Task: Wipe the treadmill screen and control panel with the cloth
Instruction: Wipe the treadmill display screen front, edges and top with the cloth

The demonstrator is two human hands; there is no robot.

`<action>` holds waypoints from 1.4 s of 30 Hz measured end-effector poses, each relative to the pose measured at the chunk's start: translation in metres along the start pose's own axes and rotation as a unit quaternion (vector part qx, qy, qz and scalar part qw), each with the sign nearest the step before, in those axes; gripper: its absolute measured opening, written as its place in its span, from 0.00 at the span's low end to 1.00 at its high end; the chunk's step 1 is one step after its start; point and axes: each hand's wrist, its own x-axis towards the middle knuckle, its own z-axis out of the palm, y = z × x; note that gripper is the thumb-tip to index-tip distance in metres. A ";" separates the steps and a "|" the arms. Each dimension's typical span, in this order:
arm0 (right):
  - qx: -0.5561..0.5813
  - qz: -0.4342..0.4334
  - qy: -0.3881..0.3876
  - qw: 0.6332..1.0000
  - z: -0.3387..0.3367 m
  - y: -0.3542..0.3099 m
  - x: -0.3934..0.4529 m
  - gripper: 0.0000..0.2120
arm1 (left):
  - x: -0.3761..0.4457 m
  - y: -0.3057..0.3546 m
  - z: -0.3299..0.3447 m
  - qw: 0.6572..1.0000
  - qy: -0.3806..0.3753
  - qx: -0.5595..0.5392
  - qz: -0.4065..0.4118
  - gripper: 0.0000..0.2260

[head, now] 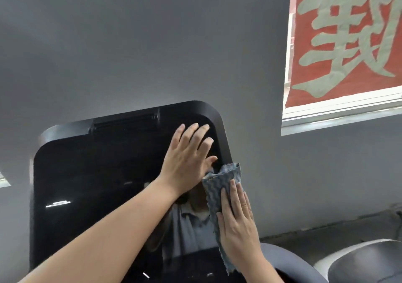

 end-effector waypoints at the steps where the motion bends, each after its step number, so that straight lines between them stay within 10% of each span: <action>1: -0.002 0.016 0.003 1.000 0.003 -0.002 -0.003 0.25 | 0.010 -0.015 -0.002 1.000 0.005 0.008 -0.010 0.19; 9: 0.029 0.013 0.017 0.999 0.009 0.007 0.074 0.31 | 0.042 -0.116 0.010 0.994 -0.064 0.090 0.006 0.31; 18: 0.046 0.011 -0.001 0.999 0.002 -0.002 0.244 0.26 | 0.037 -0.123 0.031 0.994 0.052 0.095 0.031 0.22; 29: -0.006 0.054 0.066 0.996 0.022 0.002 -0.036 0.30 | 0.038 -0.122 0.030 0.992 0.067 0.103 0.042 0.22; 42: -0.099 -0.107 -0.111 0.983 -0.022 -0.045 0.279 0.38 | 0.008 -0.136 -0.009 0.989 -0.091 0.114 -0.037 0.33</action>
